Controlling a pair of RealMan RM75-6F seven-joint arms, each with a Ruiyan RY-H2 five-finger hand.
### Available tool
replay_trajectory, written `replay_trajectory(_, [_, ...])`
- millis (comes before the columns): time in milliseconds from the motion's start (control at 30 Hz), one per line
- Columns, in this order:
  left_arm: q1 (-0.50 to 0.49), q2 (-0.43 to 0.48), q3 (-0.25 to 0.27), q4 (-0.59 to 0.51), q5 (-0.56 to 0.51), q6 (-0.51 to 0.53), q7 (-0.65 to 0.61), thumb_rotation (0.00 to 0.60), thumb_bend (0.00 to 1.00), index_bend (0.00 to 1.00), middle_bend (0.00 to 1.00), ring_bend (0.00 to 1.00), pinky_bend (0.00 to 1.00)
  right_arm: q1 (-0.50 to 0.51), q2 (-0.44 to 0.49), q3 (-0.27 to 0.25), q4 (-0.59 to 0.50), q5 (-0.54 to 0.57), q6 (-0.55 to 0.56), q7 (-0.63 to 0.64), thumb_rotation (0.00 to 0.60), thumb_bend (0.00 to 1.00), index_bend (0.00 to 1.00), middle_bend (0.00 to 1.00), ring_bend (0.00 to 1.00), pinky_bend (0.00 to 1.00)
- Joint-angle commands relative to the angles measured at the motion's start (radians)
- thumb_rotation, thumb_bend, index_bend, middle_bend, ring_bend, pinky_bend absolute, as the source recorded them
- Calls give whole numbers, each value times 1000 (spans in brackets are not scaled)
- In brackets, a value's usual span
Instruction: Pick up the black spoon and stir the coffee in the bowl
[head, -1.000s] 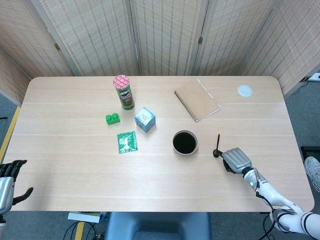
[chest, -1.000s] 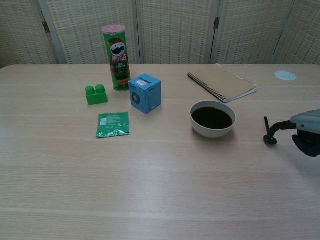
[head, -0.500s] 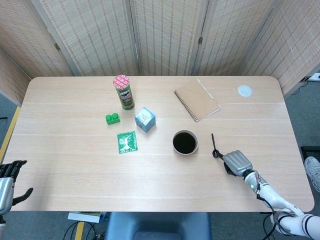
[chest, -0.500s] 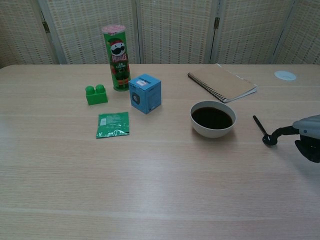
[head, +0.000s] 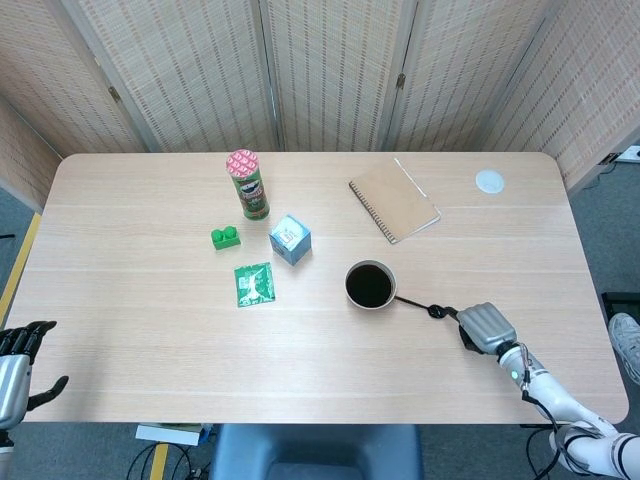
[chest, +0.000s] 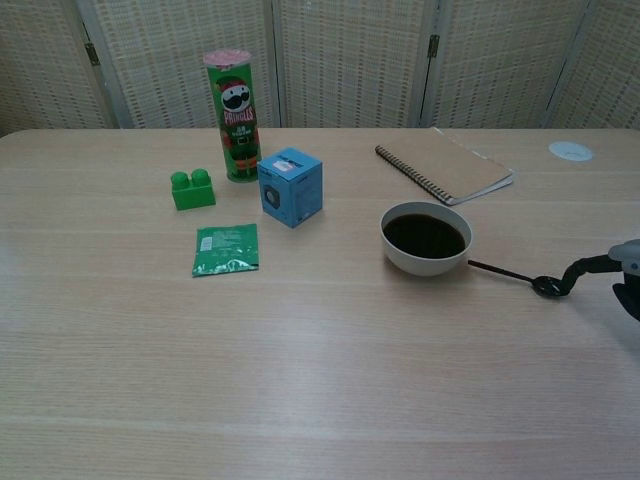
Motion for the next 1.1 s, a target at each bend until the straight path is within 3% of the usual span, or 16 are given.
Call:
replay_trajectory(33, [0, 0, 0, 0, 0, -1, 1, 600, 235, 209, 226, 213, 191, -2, -2, 2, 11, 2, -2, 7, 600, 955, 242, 1000, 1000, 1000])
replay_trajectory(267, [1, 0, 0, -2, -4, -1, 3, 600, 235, 209, 226, 213, 191, 4, -14, 9, 36, -3, -8, 19, 600, 955, 242, 1000, 1000, 1000])
replay_trajectory(400, [2, 1, -1, -3, -3, 1, 3, 600, 235, 209, 226, 213, 191, 1, -20, 17, 42, -4, 6, 16, 600, 899, 242, 1000, 1000, 1000])
replay_trajectory(500, [3, 2, -2, -3, -3, 3, 2, 600, 235, 209, 226, 213, 191, -9, -18, 21, 31, -15, 39, 20, 600, 742, 242, 1000, 1000, 1000])
replay_trajectory(633, [0, 2, -2, -3, -4, -1, 4, 600, 235, 209, 226, 213, 191, -26, -11, 27, 8, -27, 90, 9, 600, 431, 240, 1000, 1000, 1000])
replay_trajectory(700, [-1, 0, -3, -2, -4, -3, 5, 600, 235, 209, 226, 213, 191, -35, -9, 32, -13, -39, 126, 3, 600, 332, 240, 1000, 1000, 1000])
replay_trajectory(800, [-4, -1, -4, -2, -1, -5, 5, 600, 235, 209, 226, 213, 191, -44, -14, 35, -36, -73, 179, -3, 600, 227, 240, 992, 1000, 1000])
replay_trajectory(967, [-4, -2, -5, -3, 2, -2, 2, 600, 235, 209, 226, 213, 191, -42, -20, 41, -81, -99, 208, -20, 600, 55, 240, 893, 981, 1000])
replay_trajectory(1100, [2, 1, -2, -2, 1, 4, -4, 600, 235, 209, 226, 213, 191, -37, -14, 44, -133, -103, 208, -32, 600, 35, 240, 813, 872, 1000])
